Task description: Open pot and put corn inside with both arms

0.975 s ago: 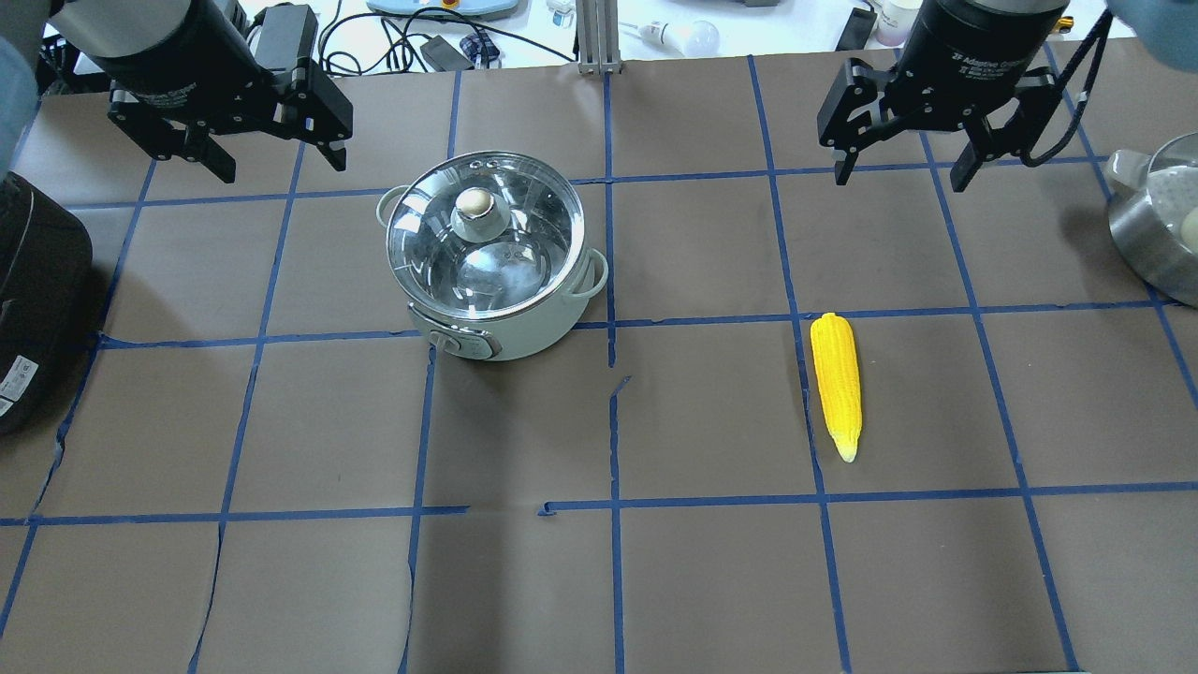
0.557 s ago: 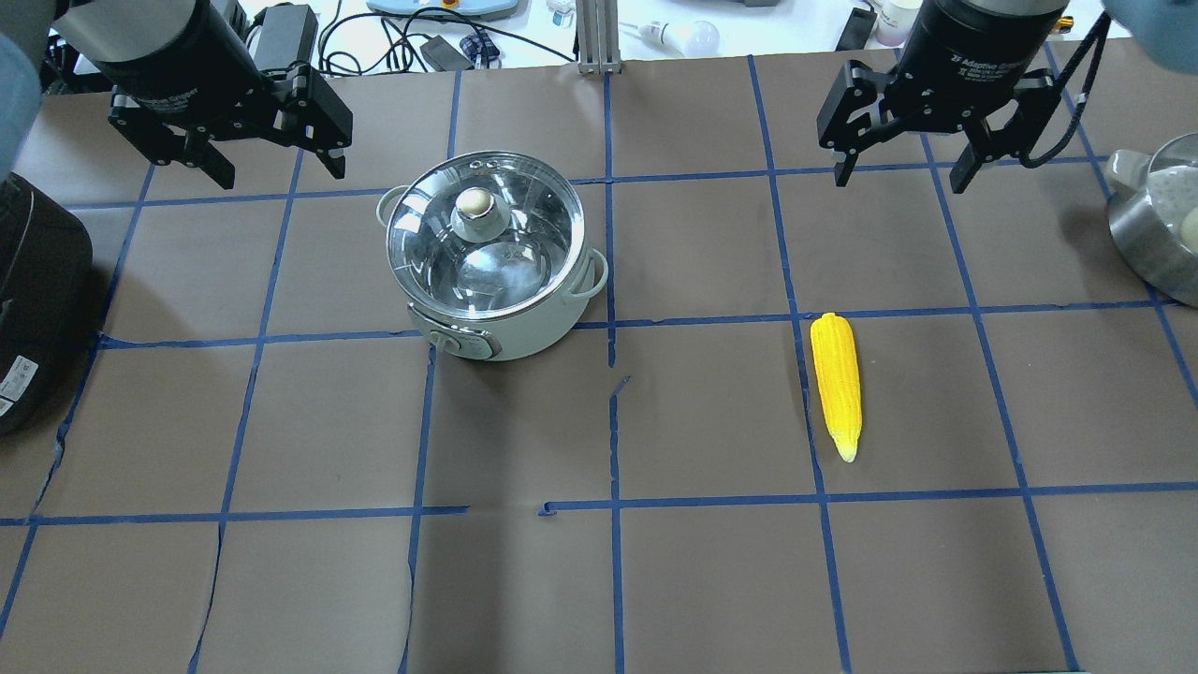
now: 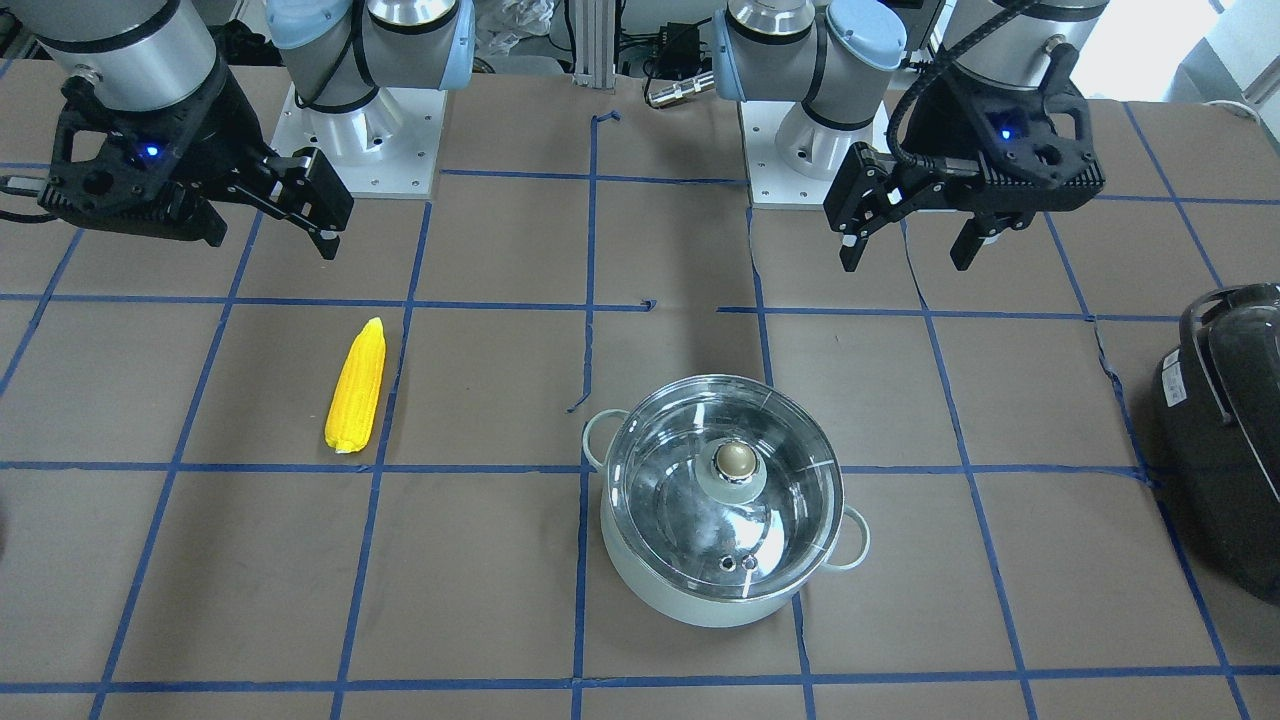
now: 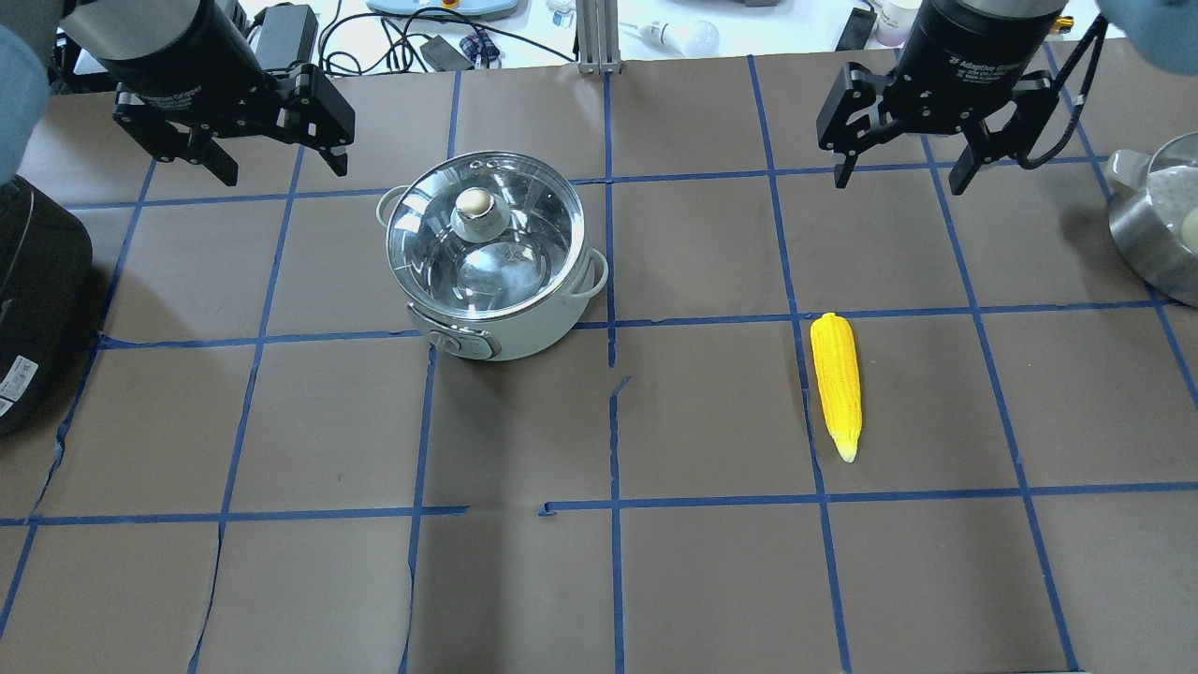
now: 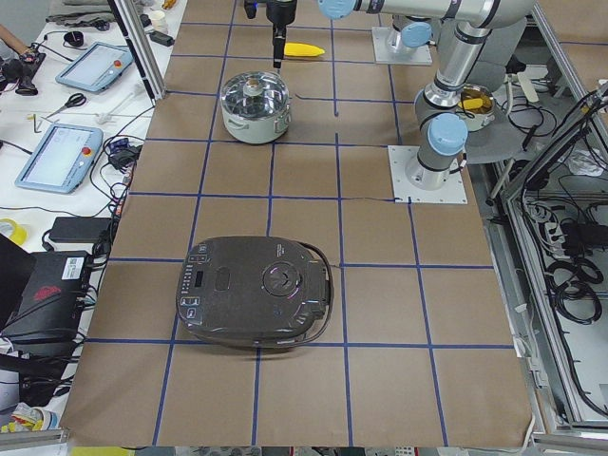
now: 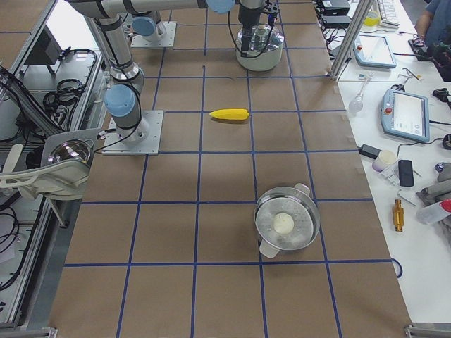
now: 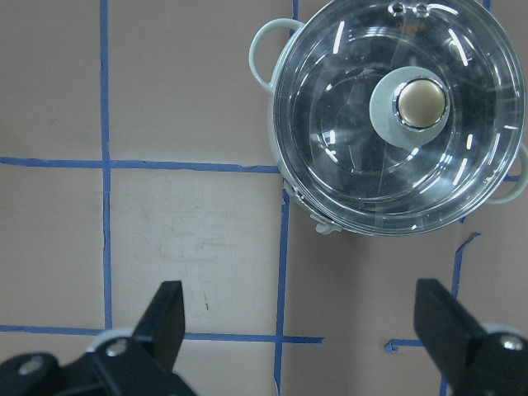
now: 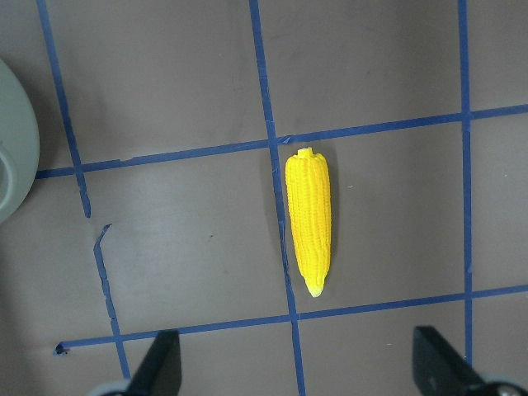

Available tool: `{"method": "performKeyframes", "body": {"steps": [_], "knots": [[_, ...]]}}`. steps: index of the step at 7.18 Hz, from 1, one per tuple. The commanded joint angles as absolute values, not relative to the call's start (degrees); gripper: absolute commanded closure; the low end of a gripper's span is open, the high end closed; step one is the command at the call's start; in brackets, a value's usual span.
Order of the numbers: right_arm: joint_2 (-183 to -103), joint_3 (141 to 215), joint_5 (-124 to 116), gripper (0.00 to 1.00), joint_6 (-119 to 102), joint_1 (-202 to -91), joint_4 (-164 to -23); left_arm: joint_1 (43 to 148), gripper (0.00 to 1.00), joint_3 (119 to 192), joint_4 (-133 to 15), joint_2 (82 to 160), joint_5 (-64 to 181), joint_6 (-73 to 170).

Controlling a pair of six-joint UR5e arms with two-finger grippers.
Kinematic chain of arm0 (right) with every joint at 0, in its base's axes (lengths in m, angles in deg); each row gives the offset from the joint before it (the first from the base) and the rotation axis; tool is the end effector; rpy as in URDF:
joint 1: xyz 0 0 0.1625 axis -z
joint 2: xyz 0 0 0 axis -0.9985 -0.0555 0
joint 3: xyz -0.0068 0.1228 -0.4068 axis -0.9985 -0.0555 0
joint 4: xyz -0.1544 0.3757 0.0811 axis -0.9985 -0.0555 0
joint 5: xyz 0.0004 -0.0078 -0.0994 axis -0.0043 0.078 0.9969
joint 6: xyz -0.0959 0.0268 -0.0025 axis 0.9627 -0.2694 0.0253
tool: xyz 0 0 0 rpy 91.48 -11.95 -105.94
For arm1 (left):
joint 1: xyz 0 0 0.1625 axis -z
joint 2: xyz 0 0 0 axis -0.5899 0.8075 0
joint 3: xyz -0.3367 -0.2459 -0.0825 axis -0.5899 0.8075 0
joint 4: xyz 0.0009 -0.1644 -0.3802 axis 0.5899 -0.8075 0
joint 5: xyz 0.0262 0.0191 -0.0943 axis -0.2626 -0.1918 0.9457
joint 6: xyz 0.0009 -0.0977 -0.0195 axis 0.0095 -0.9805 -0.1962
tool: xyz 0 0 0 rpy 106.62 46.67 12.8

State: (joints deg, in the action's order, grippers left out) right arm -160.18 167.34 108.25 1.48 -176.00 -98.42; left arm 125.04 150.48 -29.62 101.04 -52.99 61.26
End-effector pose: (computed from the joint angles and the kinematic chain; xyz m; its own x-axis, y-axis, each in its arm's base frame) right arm 0.1271 -0.5088 0.5145 -0.9924 0.1231 -0.0046 0.1227 0.9908 0.0570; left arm -0.1233 -0.5048 0.5316 -0.9986 -0.0535 0.0027 -0.0533 0.9892 -0.1364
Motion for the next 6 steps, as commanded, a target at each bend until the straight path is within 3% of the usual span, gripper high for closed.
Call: {"method": "performKeyframes", "body": {"steps": [1, 6], "knots": [[-160.0, 167.4, 108.3, 0.00, 1.5, -176.0, -98.5, 125.0, 0.00, 149.5, -29.5, 102.2, -53.4, 60.9], [-160.0, 167.4, 108.3, 0.00, 1.4, -175.9, -98.7, 125.1, 0.00, 149.6, -29.5, 102.8, -53.1, 60.9]]}}
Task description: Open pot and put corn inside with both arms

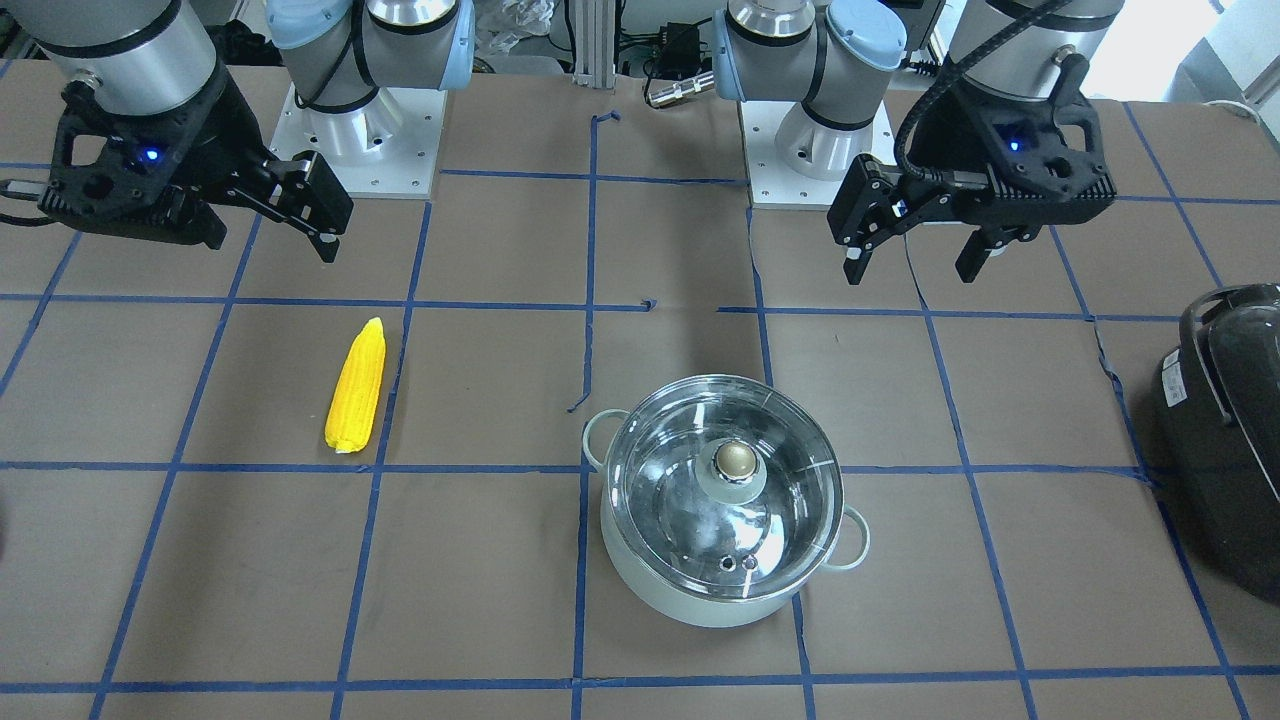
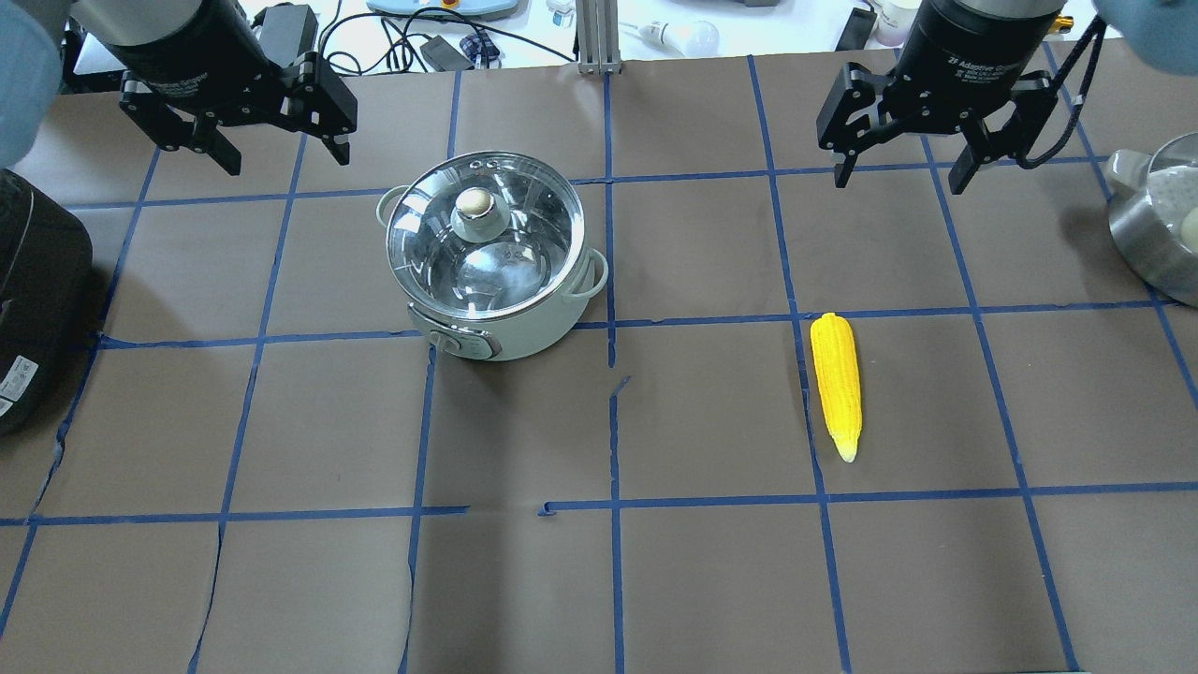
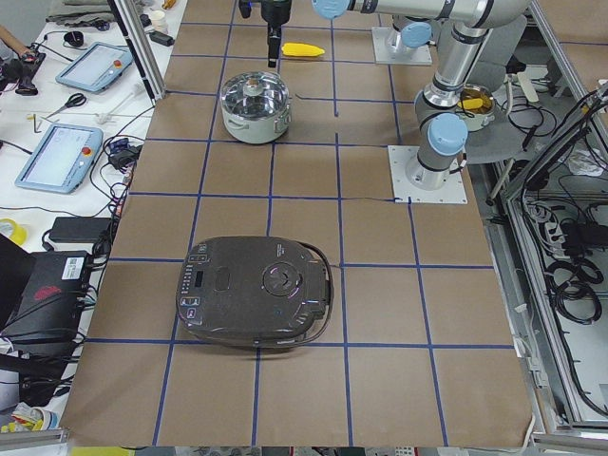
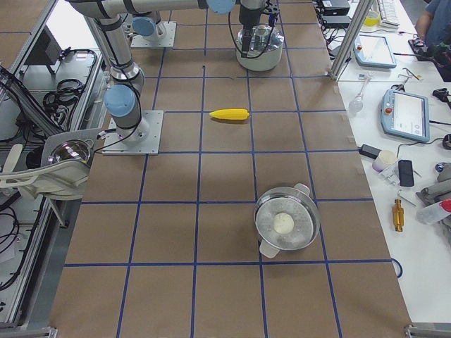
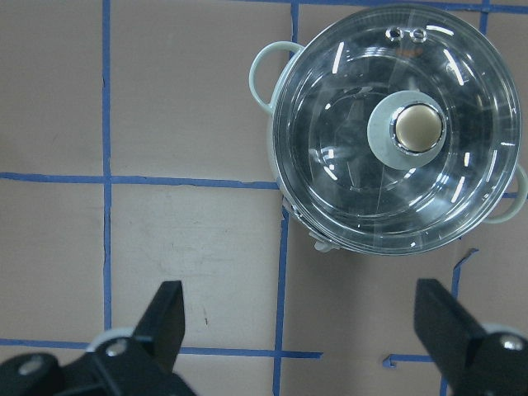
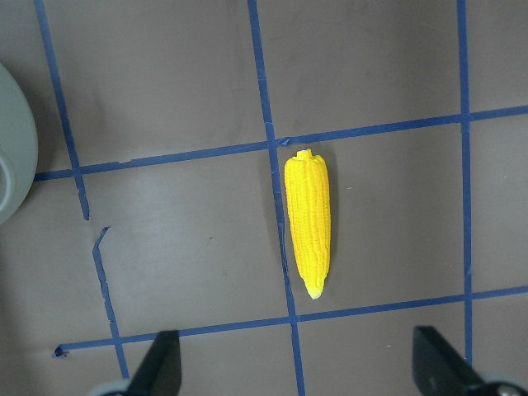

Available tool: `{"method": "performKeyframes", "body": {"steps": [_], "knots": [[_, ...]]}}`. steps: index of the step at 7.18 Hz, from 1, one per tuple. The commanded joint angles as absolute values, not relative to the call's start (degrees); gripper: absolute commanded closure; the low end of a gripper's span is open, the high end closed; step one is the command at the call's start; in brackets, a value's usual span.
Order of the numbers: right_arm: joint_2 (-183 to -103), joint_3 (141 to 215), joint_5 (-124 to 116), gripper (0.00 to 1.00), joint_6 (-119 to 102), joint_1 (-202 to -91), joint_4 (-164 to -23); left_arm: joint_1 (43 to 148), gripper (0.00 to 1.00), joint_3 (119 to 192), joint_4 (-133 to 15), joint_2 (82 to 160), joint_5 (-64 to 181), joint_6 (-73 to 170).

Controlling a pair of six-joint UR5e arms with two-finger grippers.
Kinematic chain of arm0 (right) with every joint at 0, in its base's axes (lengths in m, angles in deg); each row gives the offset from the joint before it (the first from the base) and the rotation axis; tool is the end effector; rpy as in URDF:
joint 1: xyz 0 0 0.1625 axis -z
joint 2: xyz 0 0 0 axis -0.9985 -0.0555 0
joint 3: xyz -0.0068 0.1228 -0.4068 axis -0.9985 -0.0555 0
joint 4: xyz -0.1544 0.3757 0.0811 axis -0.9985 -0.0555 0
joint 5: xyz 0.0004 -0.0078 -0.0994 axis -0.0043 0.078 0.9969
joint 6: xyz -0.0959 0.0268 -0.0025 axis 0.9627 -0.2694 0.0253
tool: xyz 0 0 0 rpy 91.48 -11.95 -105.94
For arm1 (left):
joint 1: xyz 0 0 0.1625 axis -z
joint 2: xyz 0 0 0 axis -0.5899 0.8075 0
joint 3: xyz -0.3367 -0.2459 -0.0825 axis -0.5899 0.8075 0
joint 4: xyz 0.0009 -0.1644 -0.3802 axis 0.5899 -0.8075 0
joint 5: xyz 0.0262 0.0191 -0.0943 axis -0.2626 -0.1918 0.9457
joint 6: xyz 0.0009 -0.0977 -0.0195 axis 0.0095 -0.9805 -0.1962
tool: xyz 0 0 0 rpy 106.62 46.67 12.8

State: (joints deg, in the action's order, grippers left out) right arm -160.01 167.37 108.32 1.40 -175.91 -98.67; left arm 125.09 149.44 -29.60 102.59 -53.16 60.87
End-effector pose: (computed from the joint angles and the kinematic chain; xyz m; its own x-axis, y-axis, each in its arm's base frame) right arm 0.1262 -0.5105 0.5131 -0.9920 0.1260 -0.0034 0.1256 0.9905 0.0560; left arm -0.1232 -0.5157 0.5271 -0.9982 -0.0597 0.0004 -0.0593 0.9900 -0.1280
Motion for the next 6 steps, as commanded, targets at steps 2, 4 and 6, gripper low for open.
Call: {"method": "performKeyframes", "body": {"steps": [2, 4, 6], "knots": [[-160.0, 167.4, 108.3, 0.00, 1.5, -175.9, -98.6, 125.2, 0.01, 149.5, -27.1, 104.5, -52.7, 60.6], [-159.9, 167.5, 108.4, 0.00, 1.5, -175.9, -98.6, 129.0, 0.00, 149.2, -19.5, 110.4, -52.7, 56.2], [-160.0, 168.5, 108.2, 0.00, 1.5, -175.9, -98.8, 131.6, 0.00, 149.2, -17.9, 114.1, -53.1, 54.9]]}}
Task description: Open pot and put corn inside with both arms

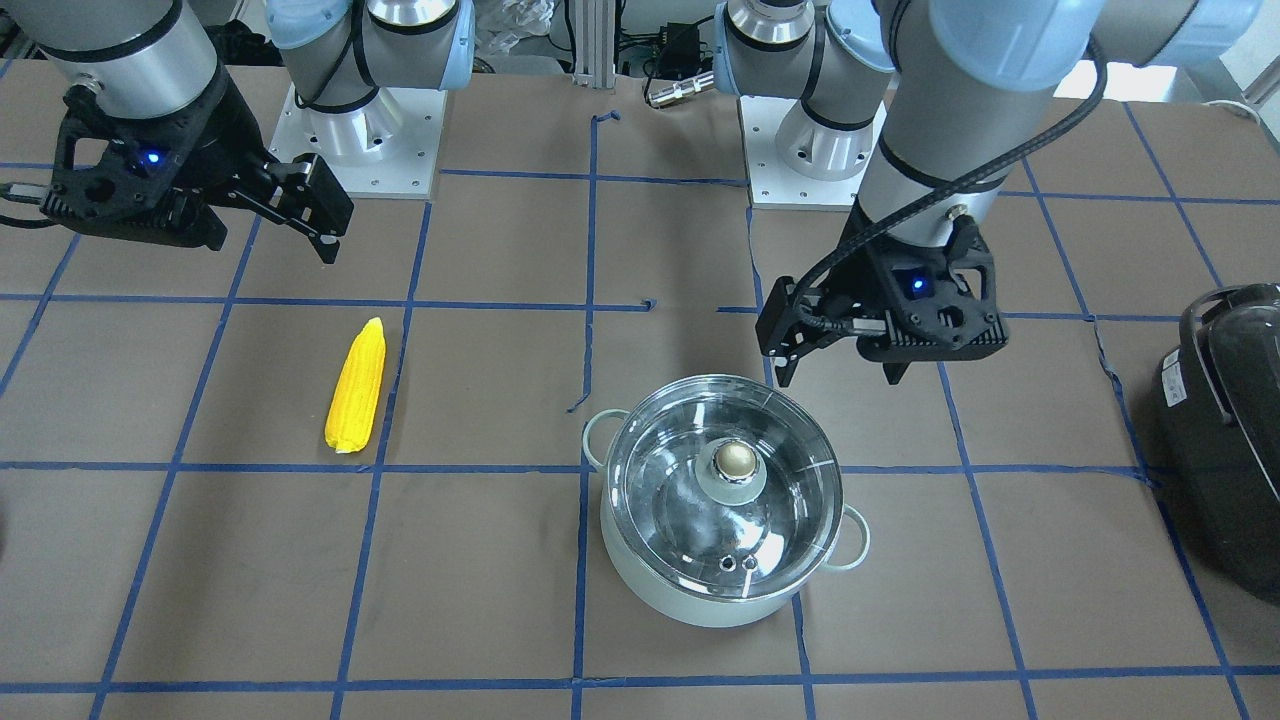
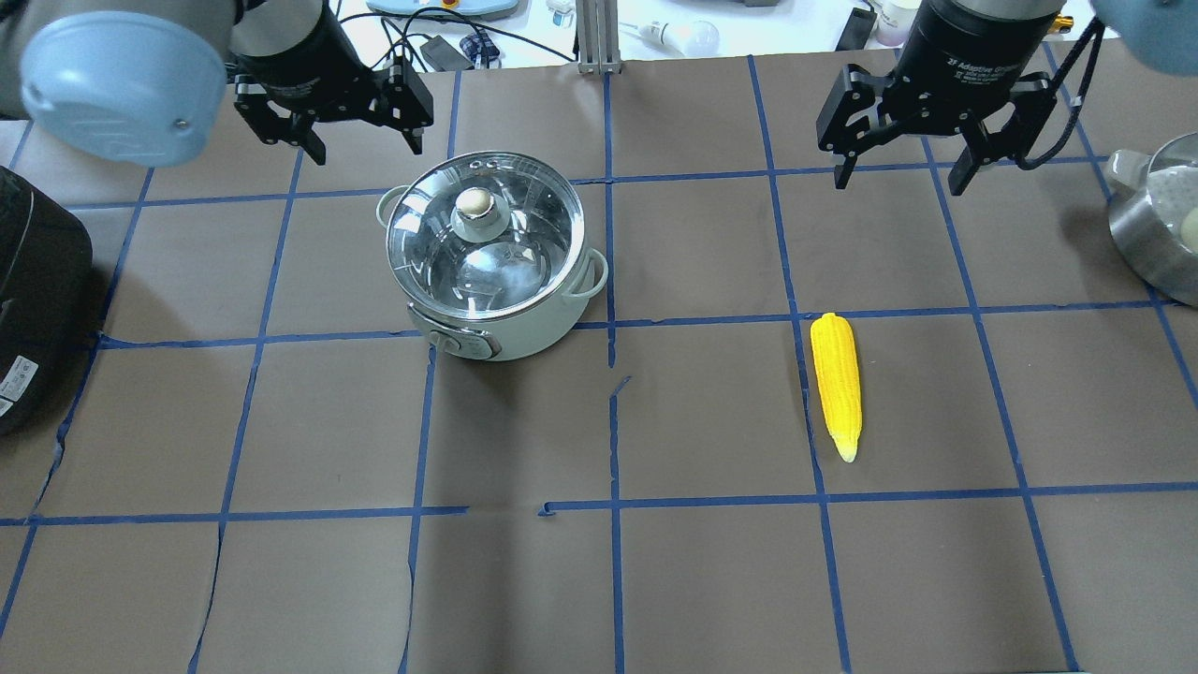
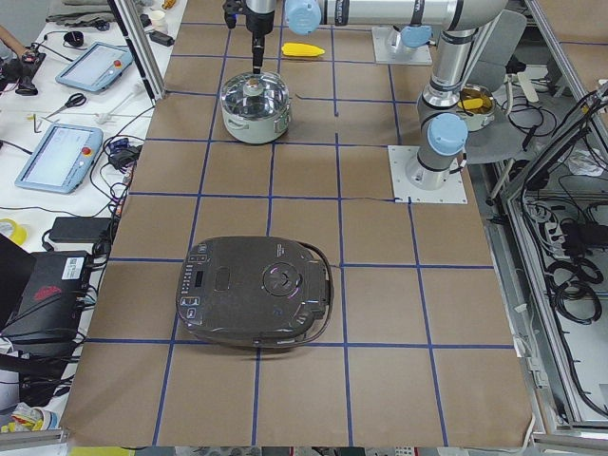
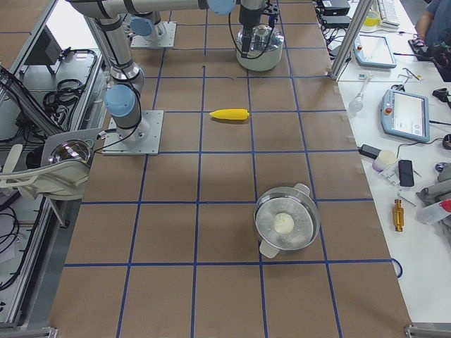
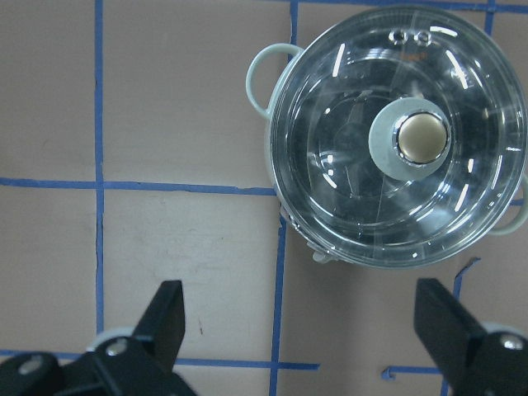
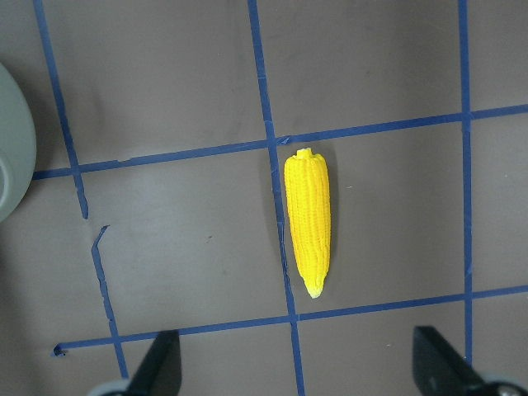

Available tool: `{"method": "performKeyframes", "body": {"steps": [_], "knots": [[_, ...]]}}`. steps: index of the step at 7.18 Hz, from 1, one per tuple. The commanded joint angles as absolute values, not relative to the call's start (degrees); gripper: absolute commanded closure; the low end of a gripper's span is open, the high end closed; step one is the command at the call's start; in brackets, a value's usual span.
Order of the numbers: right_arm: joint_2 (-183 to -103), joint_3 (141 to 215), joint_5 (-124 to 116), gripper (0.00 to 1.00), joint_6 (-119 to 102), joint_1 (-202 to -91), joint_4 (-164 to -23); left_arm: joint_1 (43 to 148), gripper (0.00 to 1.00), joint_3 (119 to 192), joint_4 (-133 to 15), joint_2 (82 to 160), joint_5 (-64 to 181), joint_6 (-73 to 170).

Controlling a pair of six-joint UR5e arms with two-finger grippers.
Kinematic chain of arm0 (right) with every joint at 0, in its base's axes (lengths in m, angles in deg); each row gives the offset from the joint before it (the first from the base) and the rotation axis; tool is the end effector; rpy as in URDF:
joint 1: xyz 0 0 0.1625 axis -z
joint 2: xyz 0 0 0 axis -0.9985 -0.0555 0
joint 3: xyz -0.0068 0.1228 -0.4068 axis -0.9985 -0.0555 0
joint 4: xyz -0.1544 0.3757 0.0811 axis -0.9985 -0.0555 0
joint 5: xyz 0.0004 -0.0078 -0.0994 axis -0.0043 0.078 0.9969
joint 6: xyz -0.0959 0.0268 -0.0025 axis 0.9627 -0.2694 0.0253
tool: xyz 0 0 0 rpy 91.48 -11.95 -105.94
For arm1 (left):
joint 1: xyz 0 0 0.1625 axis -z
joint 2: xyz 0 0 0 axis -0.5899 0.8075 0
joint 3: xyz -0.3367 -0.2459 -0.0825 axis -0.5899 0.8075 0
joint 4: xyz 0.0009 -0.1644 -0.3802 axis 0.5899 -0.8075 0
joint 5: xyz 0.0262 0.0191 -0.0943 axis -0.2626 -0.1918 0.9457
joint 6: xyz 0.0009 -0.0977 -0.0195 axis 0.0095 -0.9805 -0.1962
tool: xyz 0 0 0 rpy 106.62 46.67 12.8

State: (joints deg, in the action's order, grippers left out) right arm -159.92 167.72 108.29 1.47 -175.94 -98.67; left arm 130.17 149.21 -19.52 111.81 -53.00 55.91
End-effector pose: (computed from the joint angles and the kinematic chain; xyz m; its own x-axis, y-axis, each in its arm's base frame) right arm 0.1265 -0.5105 0.5094 -0.9922 0.1243 -0.0032 0.1239 0.9903 0.0637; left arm -0.1735 -0.5713 0.4606 -0.9983 -0.0563 0.0166 -0.0581 0.9876 -0.1459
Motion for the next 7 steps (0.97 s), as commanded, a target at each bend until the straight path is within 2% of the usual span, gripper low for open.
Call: {"method": "performKeyframes", "body": {"steps": [1, 5, 7], "knots": [[-159.9, 169.0, 108.2, 0.00, 0.6, -175.9, -98.9, 131.9, 0.01, 149.9, -16.0, 116.3, -52.7, 54.0], [-155.8, 172.8, 108.0, 0.00, 4.0, -174.5, -102.7, 136.2, 0.01, 150.2, -10.0, 122.1, -53.5, 46.3], [-154.5, 178.1, 109.3, 0.00, 4.1, -174.3, -113.0, 136.2, 0.02, 150.4, -9.3, 123.4, -53.6, 46.0]]}}
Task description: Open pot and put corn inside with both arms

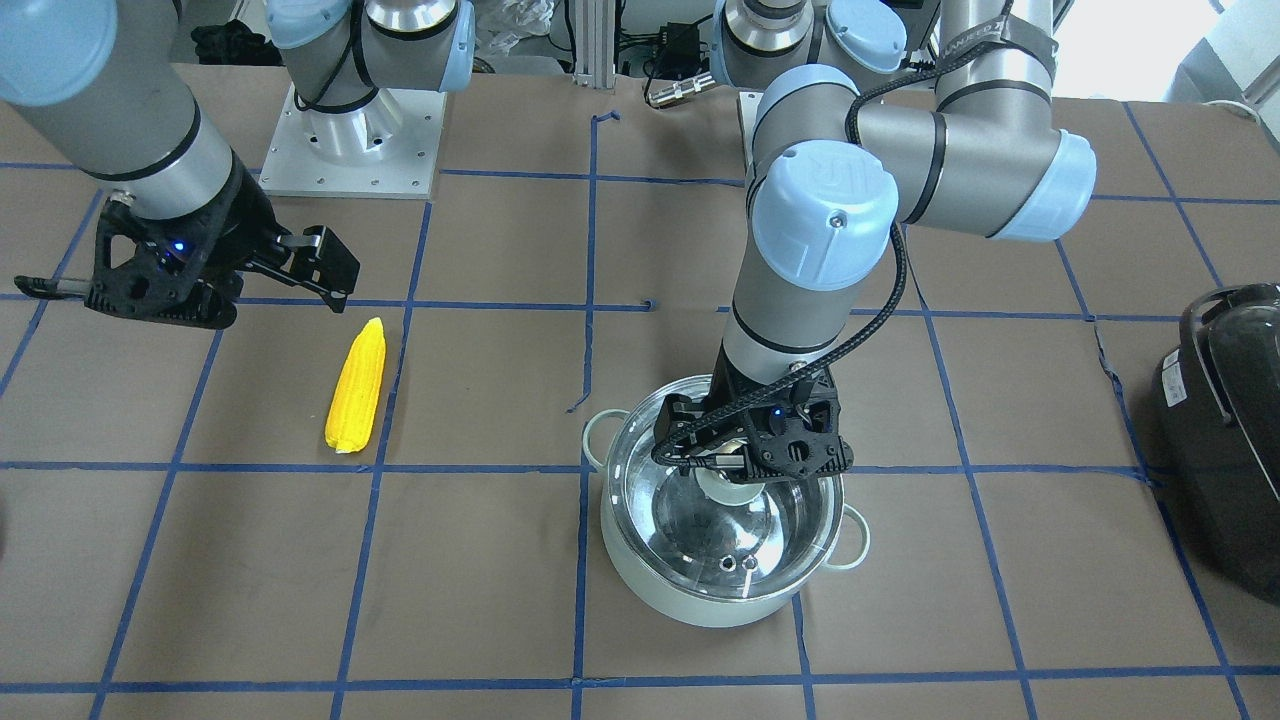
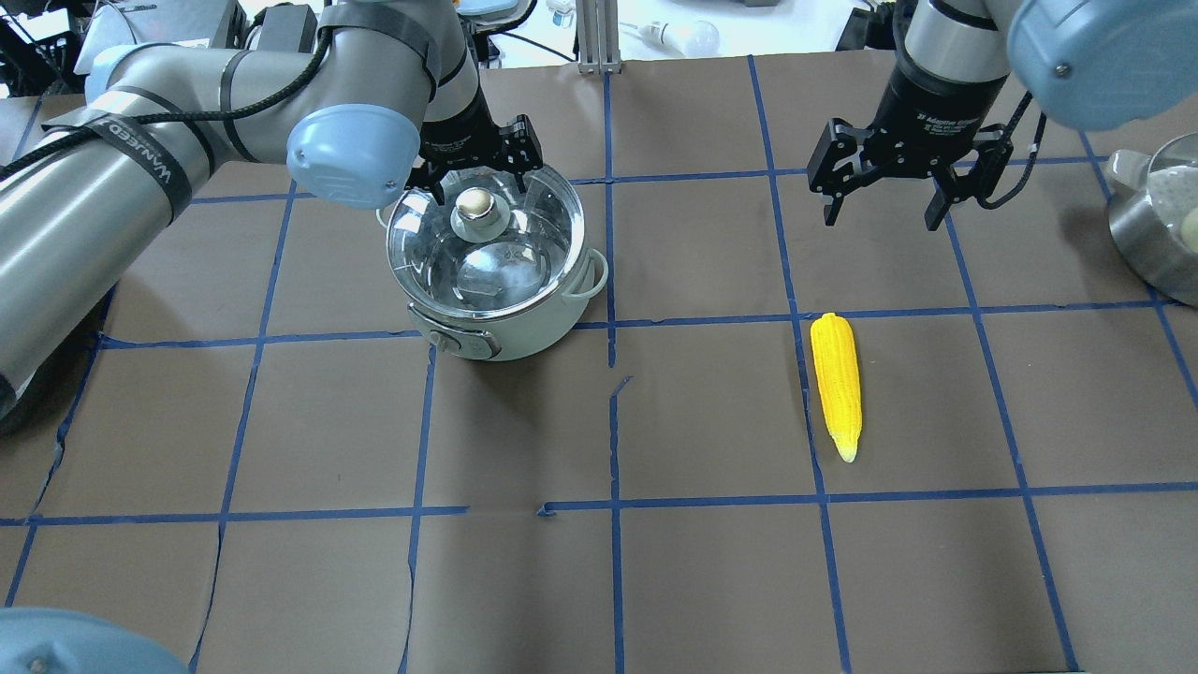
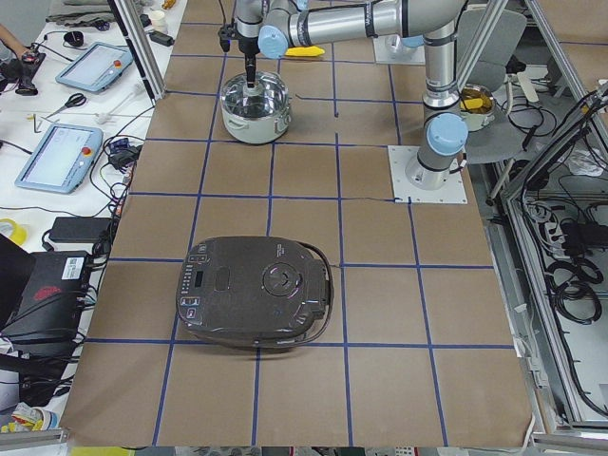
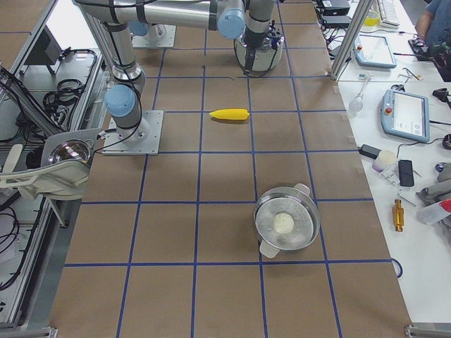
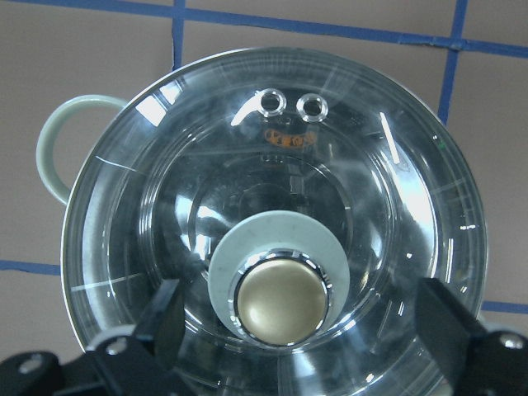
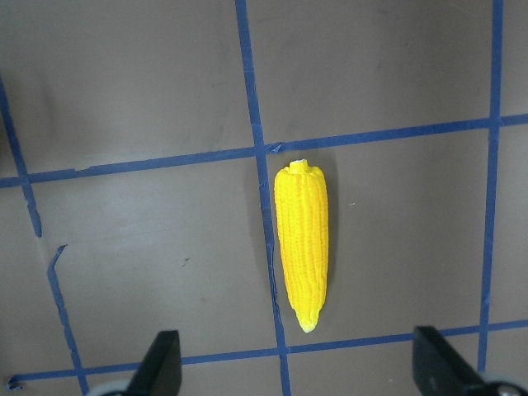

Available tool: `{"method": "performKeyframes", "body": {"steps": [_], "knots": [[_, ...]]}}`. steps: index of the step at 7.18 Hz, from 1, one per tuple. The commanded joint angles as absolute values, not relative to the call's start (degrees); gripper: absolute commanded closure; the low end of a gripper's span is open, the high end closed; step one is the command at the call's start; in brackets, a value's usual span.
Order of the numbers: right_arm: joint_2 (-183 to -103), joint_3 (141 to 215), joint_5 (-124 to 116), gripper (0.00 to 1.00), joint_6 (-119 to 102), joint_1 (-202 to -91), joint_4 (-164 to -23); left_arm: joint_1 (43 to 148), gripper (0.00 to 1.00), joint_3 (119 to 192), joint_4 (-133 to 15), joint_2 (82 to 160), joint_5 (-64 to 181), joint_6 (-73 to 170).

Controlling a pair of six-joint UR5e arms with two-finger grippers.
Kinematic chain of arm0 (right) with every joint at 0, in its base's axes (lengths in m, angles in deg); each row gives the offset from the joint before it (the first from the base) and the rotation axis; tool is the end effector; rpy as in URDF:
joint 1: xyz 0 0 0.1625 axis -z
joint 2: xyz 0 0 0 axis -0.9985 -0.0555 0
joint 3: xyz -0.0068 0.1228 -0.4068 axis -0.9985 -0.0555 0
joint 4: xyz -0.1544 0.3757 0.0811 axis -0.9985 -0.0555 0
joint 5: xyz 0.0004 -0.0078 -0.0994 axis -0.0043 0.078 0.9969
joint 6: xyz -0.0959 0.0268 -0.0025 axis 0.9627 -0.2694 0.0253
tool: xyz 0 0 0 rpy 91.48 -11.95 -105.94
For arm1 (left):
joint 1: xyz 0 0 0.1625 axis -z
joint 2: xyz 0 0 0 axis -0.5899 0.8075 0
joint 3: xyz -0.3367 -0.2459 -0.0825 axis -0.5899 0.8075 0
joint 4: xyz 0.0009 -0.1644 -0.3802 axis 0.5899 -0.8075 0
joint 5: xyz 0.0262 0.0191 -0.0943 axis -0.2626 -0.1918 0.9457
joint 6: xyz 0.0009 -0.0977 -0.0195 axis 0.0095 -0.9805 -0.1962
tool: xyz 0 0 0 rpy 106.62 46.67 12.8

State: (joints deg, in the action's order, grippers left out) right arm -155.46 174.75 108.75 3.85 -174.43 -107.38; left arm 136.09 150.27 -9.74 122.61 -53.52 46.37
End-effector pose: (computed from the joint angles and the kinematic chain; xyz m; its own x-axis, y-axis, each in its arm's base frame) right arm 0.1111 -0.5391 0.4233 -0.9941 0.1087 0.0054 0.1086 0.9879 0.1112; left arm -0.2406 -0.6077 0.3550 -0.9926 -0.1197 0.0214 -0.1213 0.9866 -0.1093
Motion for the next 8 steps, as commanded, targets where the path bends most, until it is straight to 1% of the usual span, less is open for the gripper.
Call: {"method": "performKeyframes", "body": {"steps": [1, 2, 3, 4, 5, 6, 7, 8], "knots": [[-154.1, 181.8, 109.6, 0.00, 4.4, -173.7, -119.1, 136.2, 0.02, 150.4, -9.3, 123.9, -53.8, 45.6], [-153.6, 187.3, 109.3, 0.00, 4.3, -173.1, -124.5, 136.2, 0.04, 150.5, -9.4, 124.0, -53.9, 45.5], [-153.6, 193.1, 109.7, 0.00, 4.4, -172.8, -131.0, 136.2, 0.24, 150.5, -10.0, 124.0, -57.9, 46.0], [-153.6, 197.6, 109.7, 0.00, 4.4, -172.0, -134.9, 136.3, 0.31, 150.5, -10.1, 123.9, -58.3, 45.6], [-153.4, 200.3, 109.6, 0.00, 4.4, -171.7, -137.8, 136.3, 0.34, 150.5, -10.3, 124.0, -58.2, 45.6], [-152.5, 200.9, 109.6, 0.00, 4.3, -171.7, -138.2, 136.3, 0.36, 150.4, -10.2, 124.1, -58.0, 45.5], [-151.1, 201.0, 109.7, 0.00, 4.2, -171.7, -138.3, 136.3, 0.41, 150.3, -10.2, 124.0, -57.8, 45.5], [-149.9, 201.1, 109.6, 0.00, 4.1, -171.7, -138.3, 136.3, 0.56, 150.0, -10.2, 123.5, -55.9, 45.2]]}}
